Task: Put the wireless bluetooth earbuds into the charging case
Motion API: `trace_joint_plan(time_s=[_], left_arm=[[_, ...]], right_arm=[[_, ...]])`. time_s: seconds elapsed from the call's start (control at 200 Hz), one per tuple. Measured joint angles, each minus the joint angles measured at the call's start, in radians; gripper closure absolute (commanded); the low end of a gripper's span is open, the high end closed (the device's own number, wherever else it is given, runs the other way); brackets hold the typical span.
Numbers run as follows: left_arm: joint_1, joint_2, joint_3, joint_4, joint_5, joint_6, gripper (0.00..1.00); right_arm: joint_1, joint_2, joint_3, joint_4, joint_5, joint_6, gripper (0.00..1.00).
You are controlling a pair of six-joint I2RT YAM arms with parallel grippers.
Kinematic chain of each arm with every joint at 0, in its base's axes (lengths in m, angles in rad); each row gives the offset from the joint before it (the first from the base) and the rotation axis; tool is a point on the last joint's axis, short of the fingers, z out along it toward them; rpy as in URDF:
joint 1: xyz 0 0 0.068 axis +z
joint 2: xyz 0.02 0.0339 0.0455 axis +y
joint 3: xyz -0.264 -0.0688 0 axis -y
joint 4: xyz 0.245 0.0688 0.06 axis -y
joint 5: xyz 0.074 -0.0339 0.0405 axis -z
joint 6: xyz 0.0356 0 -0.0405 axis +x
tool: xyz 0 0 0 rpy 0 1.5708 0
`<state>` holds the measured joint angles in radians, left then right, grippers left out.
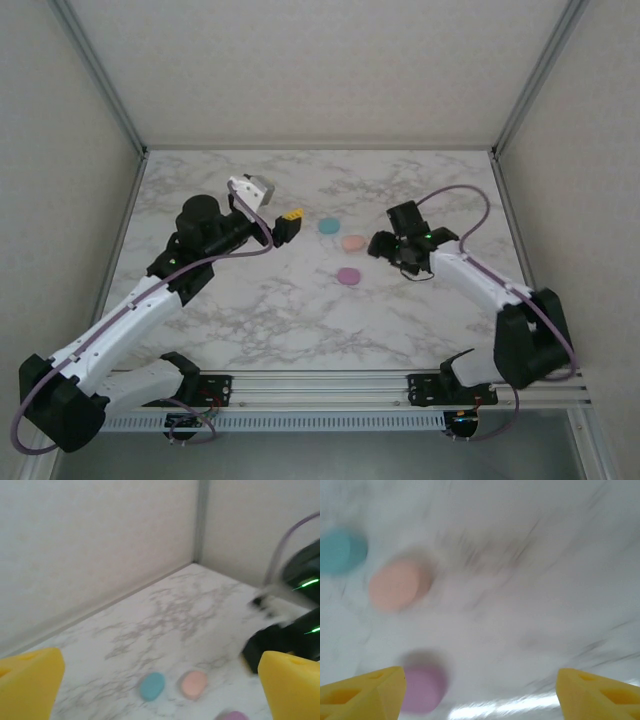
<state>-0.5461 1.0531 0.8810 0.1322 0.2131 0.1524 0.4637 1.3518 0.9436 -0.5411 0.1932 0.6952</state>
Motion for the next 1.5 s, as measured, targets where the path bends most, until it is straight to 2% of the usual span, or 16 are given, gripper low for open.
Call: trace_joint_plan(time_s=[0.075,0.17,0.3,0.37,0.44,0.536,0.691,0.886,1.011,1.106,1.146,1.502], left_arm=[[0.062,0.0,-0.027,-0.011,-0.082,-0.04,0.0],[0.19,0.004,-0.077,-0.035,-0.193,-0.101,0.0],[0.363,0.04,-0.15,-0.063,-0.294,-0.18,0.0],[0.44,0.056,-0.21,-0.055,-0.328,-0.214,0.0],[0.481,0.064,-0.271,-0.034,-0.362,-0.224,0.0],[0.497,0.092,-0.33,0.026,-0.377,-0.22,0.0],[0.512,0.183,-0.395,0.206,-0.372,-0.204,0.0],[0.524,0.306,-0.435,0.4,-0.307,-0.186,0.0],[0.524,0.367,-0.465,0.517,-0.249,-0.169,0.0],[0.524,0.455,-0.472,0.607,-0.235,-0.164,0.0],[0.524,0.478,-0.473,0.612,-0.244,-0.164,0.0],[0.512,0.487,-0.476,0.665,-0.298,-0.164,0.0]], right_arm=[[-0.014,-0.085,-0.035,0.061,0.214,-0.124,0.07],[-0.066,-0.137,-0.174,0.285,0.383,-0.317,0.06],[-0.199,-0.019,-0.322,0.527,0.381,-0.491,0.07],[-0.23,0.059,-0.372,0.658,0.345,-0.564,0.08],[-0.241,0.1,-0.406,0.762,0.276,-0.629,0.07],[-0.258,0.105,-0.456,0.945,0.162,-0.692,0.08],[-0.301,0.108,-0.495,1.138,-0.006,-0.743,0.08],[-0.33,0.106,-0.531,1.198,-0.115,-0.759,0.09],[-0.343,0.109,-0.531,1.216,-0.135,-0.754,0.09],[-0.362,0.156,-0.543,1.315,-0.126,-0.734,0.07],[-0.368,0.173,-0.544,1.315,-0.117,-0.723,0.01],[-0.379,0.185,-0.544,1.334,-0.089,-0.687,0.01]])
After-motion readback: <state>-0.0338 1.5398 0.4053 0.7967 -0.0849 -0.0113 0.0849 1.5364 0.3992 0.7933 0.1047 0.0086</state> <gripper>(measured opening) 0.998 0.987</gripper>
